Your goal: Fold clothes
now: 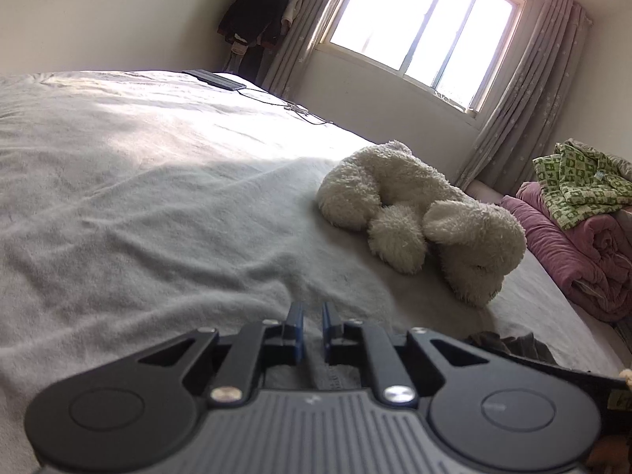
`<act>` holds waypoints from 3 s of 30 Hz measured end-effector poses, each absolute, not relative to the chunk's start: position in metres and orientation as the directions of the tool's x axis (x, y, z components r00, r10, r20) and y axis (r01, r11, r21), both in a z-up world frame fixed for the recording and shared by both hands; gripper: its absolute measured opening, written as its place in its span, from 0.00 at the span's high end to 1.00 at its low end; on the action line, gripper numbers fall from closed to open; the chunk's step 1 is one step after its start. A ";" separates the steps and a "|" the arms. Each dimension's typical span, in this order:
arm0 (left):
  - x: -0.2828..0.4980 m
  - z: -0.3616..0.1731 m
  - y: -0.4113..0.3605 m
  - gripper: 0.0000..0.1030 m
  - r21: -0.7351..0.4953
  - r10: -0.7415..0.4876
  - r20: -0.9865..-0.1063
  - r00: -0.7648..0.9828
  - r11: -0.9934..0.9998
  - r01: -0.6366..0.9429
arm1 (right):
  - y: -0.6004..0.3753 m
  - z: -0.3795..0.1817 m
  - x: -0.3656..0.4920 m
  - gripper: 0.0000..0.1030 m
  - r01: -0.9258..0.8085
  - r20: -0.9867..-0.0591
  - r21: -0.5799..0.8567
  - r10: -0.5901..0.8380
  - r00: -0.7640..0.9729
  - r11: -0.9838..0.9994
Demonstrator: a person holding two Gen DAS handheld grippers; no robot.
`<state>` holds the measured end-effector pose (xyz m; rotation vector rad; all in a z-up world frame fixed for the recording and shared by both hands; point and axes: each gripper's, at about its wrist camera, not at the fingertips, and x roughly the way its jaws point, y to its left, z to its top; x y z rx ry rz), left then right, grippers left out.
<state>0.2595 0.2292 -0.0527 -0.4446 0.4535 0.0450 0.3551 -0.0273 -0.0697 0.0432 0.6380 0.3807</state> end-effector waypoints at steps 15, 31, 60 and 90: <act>0.272 -0.063 0.189 0.77 -0.258 -0.118 -0.552 0.825 0.966 -0.034 | -0.043 -0.038 0.343 0.68 -0.304 -0.537 0.069 0.293 0.791 0.950; 0.244 -0.003 0.115 0.49 -0.129 -0.189 -0.563 0.804 0.982 0.141 | -0.246 -0.022 0.220 0.60 0.019 -0.612 0.011 -0.008 0.791 1.000; 0.283 -0.055 -0.205 0.53 -0.159 -0.593 -0.570 0.569 0.759 0.631 | -0.375 -0.046 0.203 1.00 0.413 -0.545 -0.013 -0.353 0.761 0.911; 0.253 -0.041 -0.230 0.56 -0.089 -0.591 -0.598 0.541 0.720 0.688 | -0.351 -0.048 0.098 0.49 0.282 -0.594 0.170 -0.130 0.794 0.944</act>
